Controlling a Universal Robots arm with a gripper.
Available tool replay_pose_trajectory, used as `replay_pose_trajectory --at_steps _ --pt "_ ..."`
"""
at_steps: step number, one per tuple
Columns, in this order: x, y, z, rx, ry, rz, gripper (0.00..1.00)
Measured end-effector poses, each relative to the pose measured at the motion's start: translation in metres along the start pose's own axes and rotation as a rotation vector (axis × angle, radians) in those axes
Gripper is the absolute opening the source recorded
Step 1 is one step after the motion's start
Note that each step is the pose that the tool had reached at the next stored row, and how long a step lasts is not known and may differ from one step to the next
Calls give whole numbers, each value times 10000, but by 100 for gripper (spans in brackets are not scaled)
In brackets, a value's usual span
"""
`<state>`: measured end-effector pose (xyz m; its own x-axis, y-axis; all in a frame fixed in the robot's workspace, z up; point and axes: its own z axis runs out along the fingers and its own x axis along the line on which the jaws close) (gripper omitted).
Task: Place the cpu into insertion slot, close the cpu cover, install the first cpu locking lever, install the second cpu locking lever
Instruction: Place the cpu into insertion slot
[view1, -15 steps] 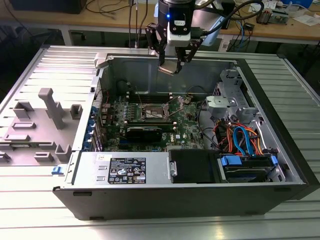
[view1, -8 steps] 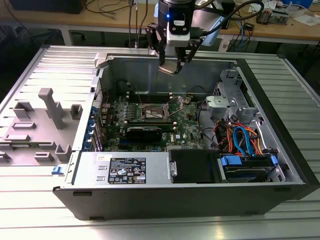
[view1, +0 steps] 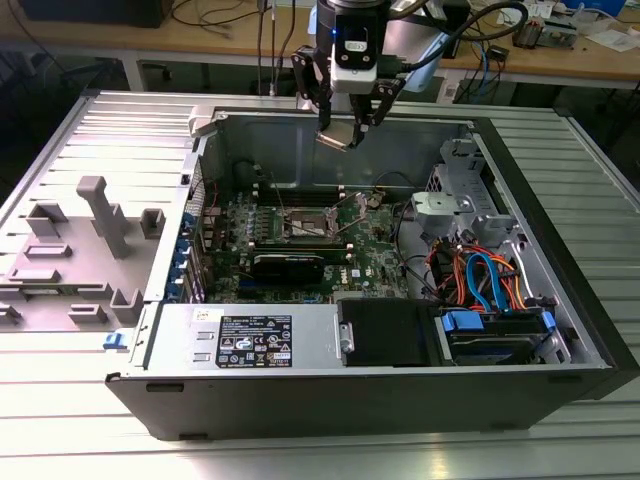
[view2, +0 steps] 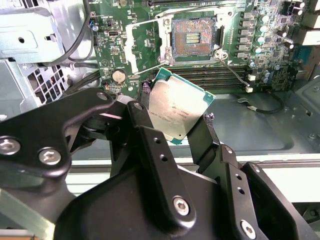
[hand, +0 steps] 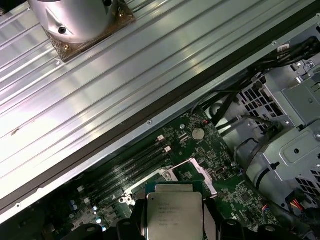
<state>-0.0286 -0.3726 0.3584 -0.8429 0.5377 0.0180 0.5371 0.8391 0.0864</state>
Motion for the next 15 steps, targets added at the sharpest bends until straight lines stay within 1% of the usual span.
replay_pose_trajectory --at_steps 3,5,8,15 --pt "0 0 0 -1 -1 18 55" --pt "0 0 3 -6 -24 280 55" --pt "0 -1 14 -15 -68 809 55" --pt "-1 -6 61 -29 -141 1665 55"
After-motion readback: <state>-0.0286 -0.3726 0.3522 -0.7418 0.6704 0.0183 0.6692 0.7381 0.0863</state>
